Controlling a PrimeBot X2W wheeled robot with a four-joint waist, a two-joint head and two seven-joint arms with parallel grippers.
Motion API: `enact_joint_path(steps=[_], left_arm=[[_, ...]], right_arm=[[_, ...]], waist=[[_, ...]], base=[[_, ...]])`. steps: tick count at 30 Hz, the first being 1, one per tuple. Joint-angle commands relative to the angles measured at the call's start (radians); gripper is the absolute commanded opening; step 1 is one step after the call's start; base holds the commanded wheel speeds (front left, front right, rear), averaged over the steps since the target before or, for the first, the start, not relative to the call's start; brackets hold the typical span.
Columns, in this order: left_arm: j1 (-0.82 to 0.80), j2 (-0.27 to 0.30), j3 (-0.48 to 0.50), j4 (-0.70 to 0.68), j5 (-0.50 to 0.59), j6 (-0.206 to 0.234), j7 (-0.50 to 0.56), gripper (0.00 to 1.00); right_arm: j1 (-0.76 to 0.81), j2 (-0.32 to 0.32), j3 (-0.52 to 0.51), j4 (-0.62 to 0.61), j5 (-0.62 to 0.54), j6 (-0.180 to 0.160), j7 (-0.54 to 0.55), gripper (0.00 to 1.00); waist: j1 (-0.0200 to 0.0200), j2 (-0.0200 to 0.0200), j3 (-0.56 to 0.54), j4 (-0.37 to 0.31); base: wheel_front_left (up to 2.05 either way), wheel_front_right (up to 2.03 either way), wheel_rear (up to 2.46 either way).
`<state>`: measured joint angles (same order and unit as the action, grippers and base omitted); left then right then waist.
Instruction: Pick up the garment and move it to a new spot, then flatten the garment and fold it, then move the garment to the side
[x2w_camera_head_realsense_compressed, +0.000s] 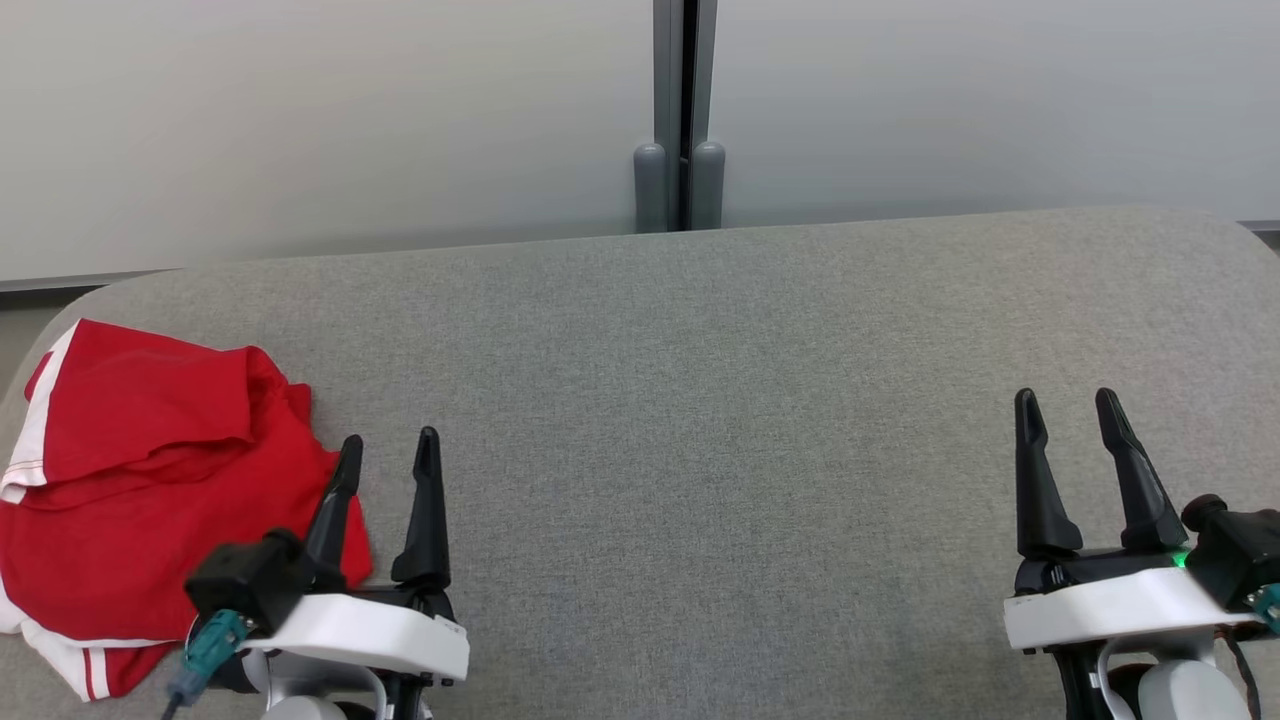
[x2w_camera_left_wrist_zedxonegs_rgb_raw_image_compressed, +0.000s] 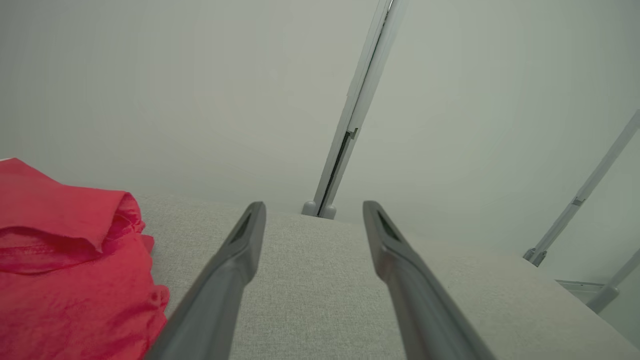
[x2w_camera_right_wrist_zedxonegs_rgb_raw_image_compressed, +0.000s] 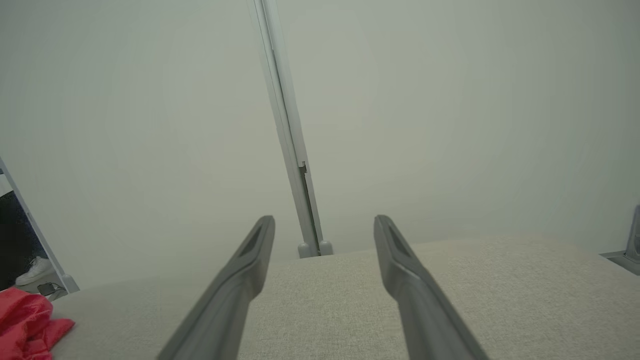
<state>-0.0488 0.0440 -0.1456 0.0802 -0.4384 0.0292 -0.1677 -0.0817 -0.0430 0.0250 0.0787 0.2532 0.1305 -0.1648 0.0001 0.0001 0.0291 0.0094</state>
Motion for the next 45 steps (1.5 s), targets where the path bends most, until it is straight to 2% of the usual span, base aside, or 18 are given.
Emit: enact_joint_path(steps=[1, 15, 21, 32, 38, 45], left_arm=[[-0.02, 0.005, -0.007, -0.005, 0.033, 0.01, -0.008, 1.0], [-0.025, 0.008, -0.049, 0.026, 0.198, 0.073, -0.039, 1.0], [-0.021, 0.011, -0.06, 0.031, 0.23, 0.089, -0.05, 1.0], [-0.006, 0.007, -0.043, 0.034, 0.22, 0.065, -0.072, 1.0], [0.011, 0.008, -0.028, 0.066, 0.092, 0.053, -0.083, 1.0], [0.004, 0.008, -0.053, 0.137, 0.132, 0.038, -0.097, 1.0]], right_arm=[[-0.012, -0.007, 0.001, -0.008, -0.027, 0.0, -0.011, 1.0], [-0.013, -0.007, 0.014, 0.012, -0.178, 0.0, -0.044, 1.0], [-0.01, -0.008, 0.02, 0.016, -0.195, 0.0, -0.054, 1.0], [-0.008, -0.009, 0.01, 0.026, -0.12, 0.0, -0.076, 1.0], [-0.005, -0.009, 0.036, 0.065, -0.067, 0.0, -0.086, 1.0], [-0.016, -0.009, 0.055, 0.142, -0.041, 0.0, -0.101, 1.0]], waist=[[-0.0001, -0.0001, 0.001, 0.0], [-0.0001, -0.0001, 0.006, 0.007], [-0.0001, -0.0001, 0.006, 0.008], [-0.0001, -0.0001, 0.006, 0.01], [-0.0001, -0.0001, 0.005, 0.01], [-0.0001, -0.0001, 0.007, 0.013]], base=[[0.0, 0.0, 0.0], [0.0, 0.0, 0.0], [0.0, 0.0, 0.0], [0.0, 0.0, 0.0], [0.0, 0.0, 0.0], [0.0, 0.0, 0.0]])
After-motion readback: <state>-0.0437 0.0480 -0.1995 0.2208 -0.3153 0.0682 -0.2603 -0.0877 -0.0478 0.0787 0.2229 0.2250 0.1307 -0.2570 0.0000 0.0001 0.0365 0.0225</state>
